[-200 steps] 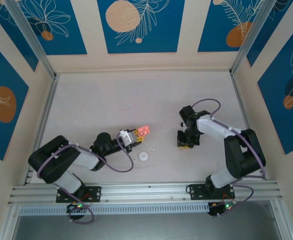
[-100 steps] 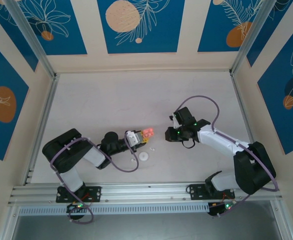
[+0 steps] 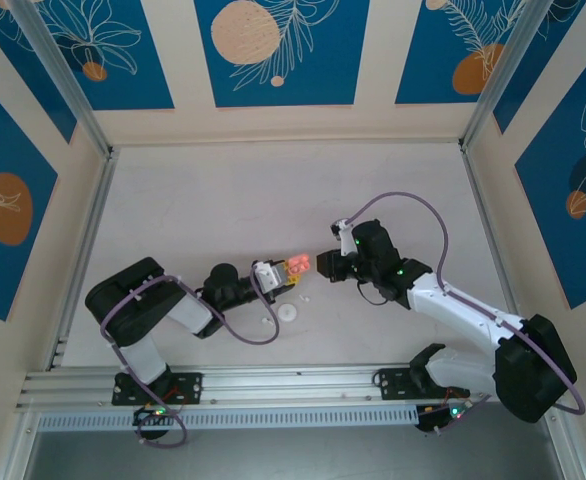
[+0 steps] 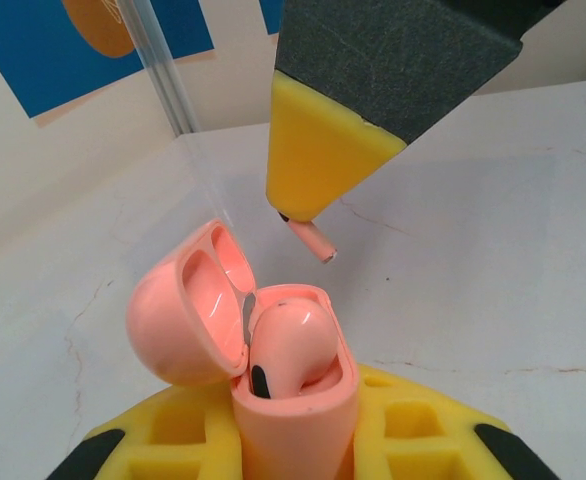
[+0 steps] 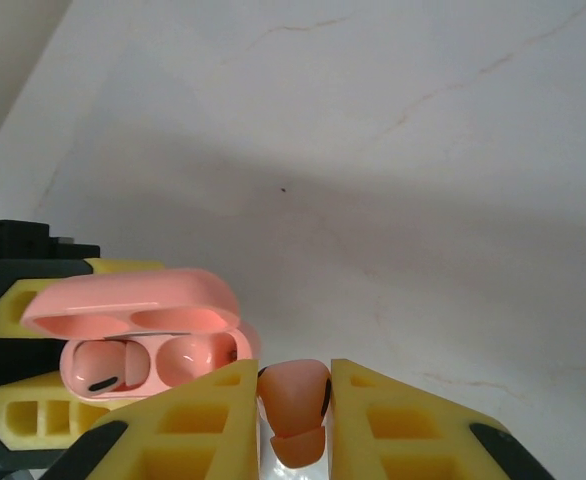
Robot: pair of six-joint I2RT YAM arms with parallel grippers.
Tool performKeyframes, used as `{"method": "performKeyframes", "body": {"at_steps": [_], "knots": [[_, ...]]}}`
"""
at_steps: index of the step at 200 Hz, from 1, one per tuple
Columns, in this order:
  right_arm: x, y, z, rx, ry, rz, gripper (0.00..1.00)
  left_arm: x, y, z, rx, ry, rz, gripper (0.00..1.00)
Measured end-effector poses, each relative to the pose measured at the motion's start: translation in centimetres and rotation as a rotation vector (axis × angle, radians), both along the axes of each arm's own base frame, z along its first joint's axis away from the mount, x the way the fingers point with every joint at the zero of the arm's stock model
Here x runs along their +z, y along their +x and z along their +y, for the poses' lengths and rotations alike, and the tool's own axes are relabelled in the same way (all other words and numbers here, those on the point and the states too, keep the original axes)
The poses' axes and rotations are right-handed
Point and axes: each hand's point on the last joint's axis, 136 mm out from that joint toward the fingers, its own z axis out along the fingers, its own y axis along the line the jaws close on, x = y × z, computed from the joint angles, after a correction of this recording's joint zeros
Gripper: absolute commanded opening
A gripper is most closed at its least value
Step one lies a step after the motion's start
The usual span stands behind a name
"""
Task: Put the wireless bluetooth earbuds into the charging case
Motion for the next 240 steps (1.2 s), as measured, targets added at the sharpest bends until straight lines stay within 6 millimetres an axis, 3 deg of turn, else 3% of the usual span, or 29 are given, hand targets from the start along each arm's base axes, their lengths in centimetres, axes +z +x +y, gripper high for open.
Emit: {"method": "performKeyframes", "body": {"at_steps": [124,240], "knots": [[1.4,-0.2,1.5,0.044,0.088,-0.081,0.21,0.1,-0.2,-0.1,-0.005,-0.004,0.000,0.15],[1.2,-0.5,1.8,0.062,0.094,-0.098,0.21,2.1,-0.3,-0.2,-0.005,-0.053,-0.013,0.15]]}}
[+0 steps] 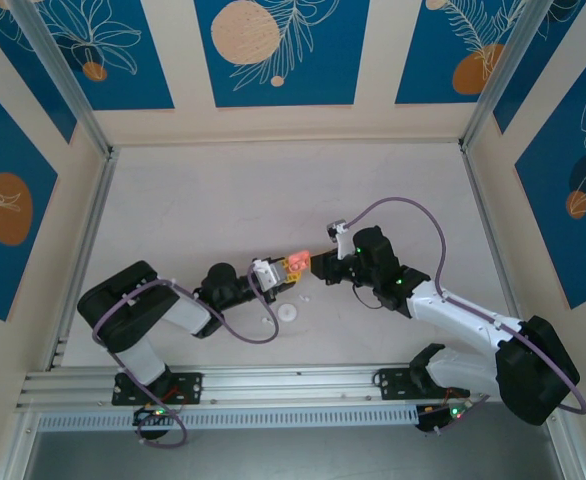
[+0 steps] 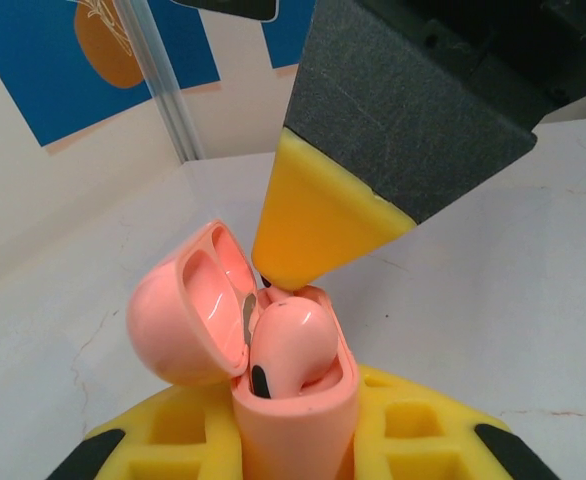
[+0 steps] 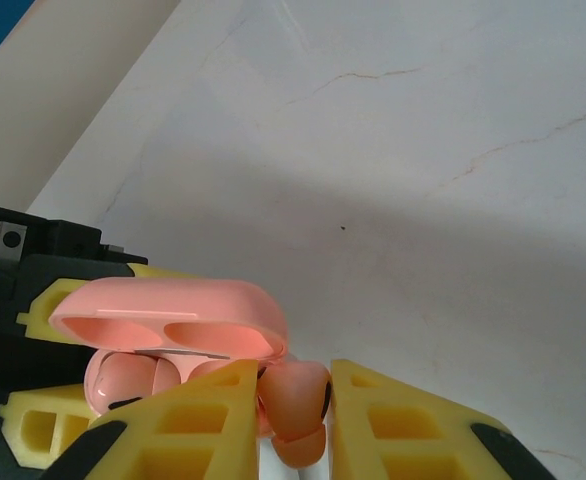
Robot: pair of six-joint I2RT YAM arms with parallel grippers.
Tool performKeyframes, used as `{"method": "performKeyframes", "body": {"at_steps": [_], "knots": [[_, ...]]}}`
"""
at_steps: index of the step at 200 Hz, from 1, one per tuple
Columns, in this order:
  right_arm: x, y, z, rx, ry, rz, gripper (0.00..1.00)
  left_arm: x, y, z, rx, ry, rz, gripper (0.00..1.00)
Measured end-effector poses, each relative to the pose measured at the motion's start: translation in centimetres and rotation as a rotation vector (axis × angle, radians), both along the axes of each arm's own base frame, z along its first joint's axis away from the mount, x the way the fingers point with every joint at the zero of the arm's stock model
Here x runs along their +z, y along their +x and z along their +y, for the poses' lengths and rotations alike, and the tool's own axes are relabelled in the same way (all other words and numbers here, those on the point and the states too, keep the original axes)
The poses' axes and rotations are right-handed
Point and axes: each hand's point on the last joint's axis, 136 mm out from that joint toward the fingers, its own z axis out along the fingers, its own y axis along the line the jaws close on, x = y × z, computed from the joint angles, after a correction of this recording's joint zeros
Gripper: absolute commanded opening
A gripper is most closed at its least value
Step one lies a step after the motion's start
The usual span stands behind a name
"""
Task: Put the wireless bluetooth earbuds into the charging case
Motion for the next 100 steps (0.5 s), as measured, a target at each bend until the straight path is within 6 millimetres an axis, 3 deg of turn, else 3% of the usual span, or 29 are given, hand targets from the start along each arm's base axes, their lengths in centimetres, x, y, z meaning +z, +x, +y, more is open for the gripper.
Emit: {"method": "performKeyframes", "body": {"at_steps": [36,100], "knots": [[0.1,0.0,0.1,0.009,0.000,-0.013,0.26,0.2,0.1,0.1,0.007,-0.006,0.002,0.15],[1.0,-0.8,0.6,0.048,0.028,-0.036,0.48,0.6,0.2,0.1,0.015,-0.013,-0.005,0.15]]}}
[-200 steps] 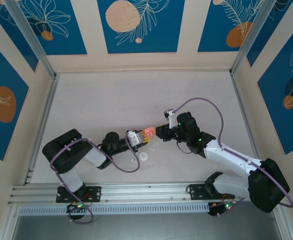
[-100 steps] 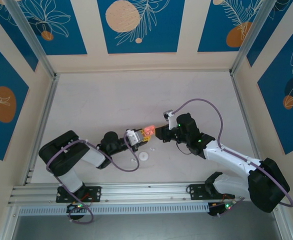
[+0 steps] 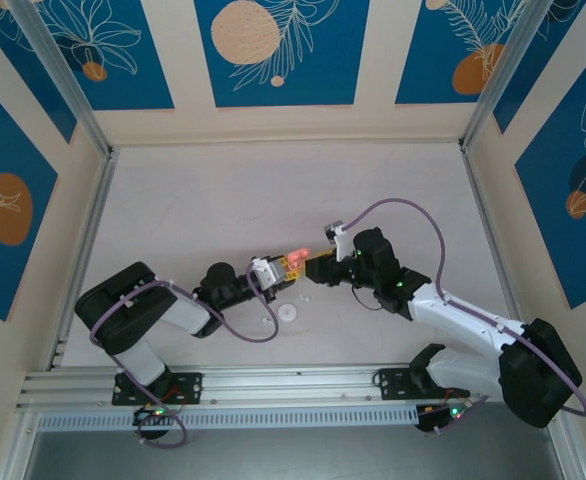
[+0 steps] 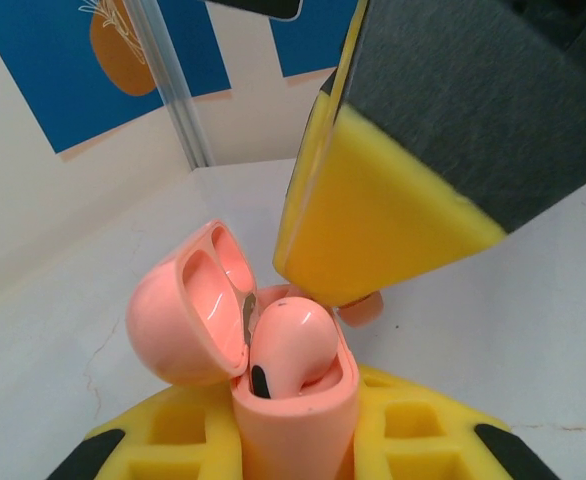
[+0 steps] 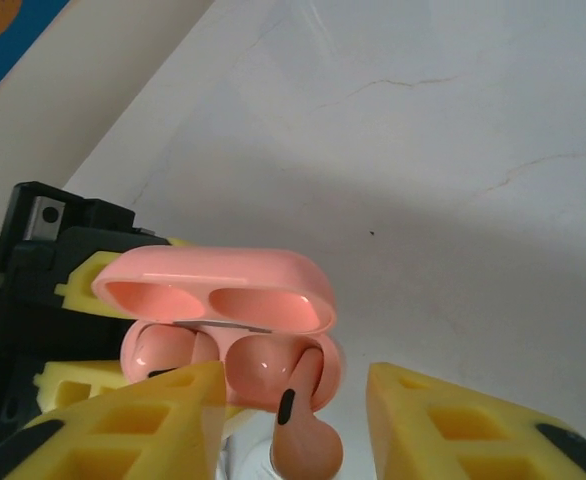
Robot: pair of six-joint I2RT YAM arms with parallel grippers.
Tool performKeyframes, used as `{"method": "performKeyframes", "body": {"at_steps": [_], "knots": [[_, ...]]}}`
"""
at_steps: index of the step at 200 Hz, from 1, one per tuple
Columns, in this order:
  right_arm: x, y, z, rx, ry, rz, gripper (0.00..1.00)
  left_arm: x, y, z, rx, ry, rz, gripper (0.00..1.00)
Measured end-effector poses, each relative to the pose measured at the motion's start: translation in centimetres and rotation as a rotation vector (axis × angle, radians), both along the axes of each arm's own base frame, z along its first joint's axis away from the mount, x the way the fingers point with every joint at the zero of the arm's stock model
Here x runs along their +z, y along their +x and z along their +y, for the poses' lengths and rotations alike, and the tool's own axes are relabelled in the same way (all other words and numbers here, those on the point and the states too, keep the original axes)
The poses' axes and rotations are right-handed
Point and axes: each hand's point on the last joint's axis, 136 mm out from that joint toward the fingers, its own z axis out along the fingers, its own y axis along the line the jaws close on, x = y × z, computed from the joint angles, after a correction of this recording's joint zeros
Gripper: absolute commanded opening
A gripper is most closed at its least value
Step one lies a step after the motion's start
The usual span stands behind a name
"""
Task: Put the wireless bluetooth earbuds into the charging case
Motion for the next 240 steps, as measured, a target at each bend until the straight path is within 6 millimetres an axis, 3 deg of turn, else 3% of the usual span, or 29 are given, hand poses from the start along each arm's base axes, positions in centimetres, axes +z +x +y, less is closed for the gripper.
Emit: {"method": "performKeyframes", "body": {"at_steps": [45,104,149,170,208,240], "knots": [[1.4,-0.3,-0.1,0.006,0.038,-0.020,0.59,0.0,0.0,0.0,0.000,-0.001,-0.001,0.15],[3.8,-0.2,-1.4,-0.006,0.119,-0.028,0.59,0.1,0.0,0.0,0.000,-0.001,-0.001,0.15],[4.7,-0.1,-3.4,-0.019,0.217,0.069,0.52,0.6,0.0,0.0,0.000,-0.010,-0.010,0.15],[4.1,-0.8,-3.8,-0.004,0.250,0.130,0.49,0.7,-0.1,0.1,0.000,-0.013,-0.014,0.15],[1.3,-2.5,-4.0,0.026,0.295,0.276,0.47,0.8,-0.1,0.1,0.000,-0.016,-0.016,0.15],[0.5,-2.7,-3.5,0.052,0.334,0.355,0.44,0.8,-0.1,0.1,0.000,-0.016,-0.016,0.15]]}}
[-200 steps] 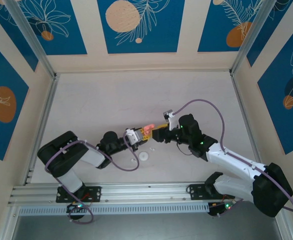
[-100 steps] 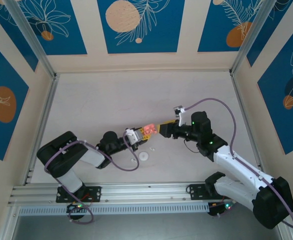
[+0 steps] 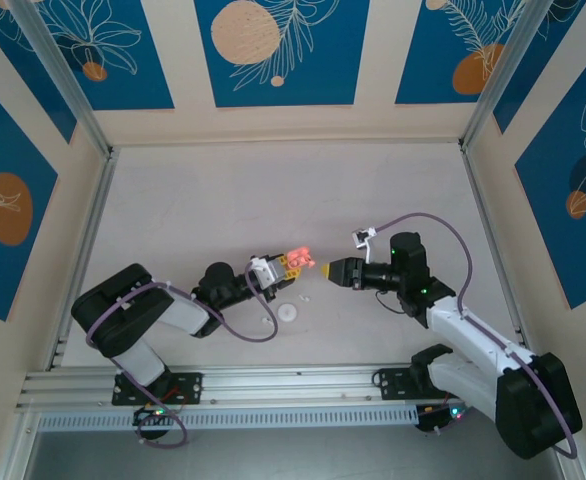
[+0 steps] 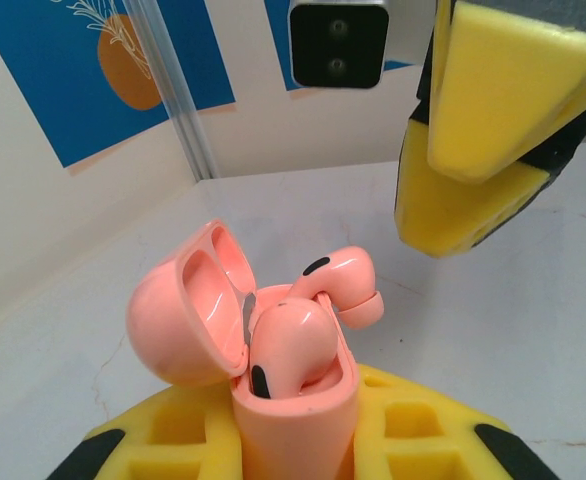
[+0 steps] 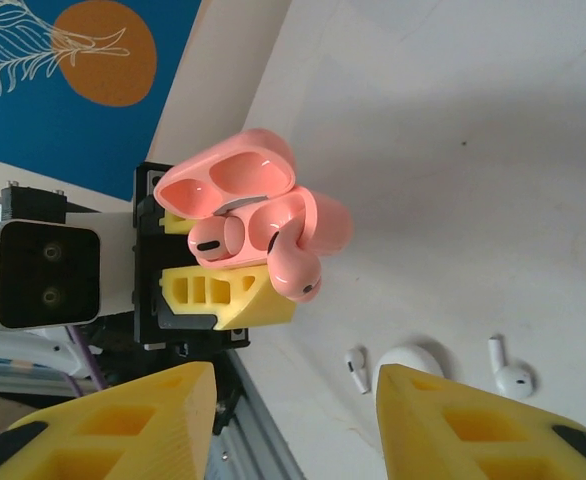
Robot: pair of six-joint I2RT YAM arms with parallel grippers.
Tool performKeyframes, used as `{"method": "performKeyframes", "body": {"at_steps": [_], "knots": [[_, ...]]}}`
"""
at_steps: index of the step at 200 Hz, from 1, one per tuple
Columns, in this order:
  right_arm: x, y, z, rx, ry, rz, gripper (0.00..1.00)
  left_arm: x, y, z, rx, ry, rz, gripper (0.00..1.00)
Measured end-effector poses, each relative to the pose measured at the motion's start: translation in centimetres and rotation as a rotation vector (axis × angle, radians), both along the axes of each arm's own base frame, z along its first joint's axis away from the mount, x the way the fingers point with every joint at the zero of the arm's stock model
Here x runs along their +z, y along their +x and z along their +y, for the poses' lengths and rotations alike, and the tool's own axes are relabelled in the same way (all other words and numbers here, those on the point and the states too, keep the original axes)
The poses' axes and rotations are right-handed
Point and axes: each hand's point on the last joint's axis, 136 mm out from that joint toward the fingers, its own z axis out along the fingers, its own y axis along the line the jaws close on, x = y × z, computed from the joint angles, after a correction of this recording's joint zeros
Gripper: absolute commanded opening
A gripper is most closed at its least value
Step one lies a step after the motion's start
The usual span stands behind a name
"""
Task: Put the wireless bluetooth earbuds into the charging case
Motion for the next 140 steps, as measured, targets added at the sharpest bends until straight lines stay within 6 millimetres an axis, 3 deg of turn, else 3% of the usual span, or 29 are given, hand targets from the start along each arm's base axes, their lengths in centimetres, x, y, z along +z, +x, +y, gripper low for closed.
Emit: {"method": "performKeyframes", "body": {"at_steps": [140], "knots": [[0.2,0.8,1.2,0.045,0.073,0.030,0.35,0.7,-0.1,0.1,0.000,-0.013,-0.013,0.15]]}}
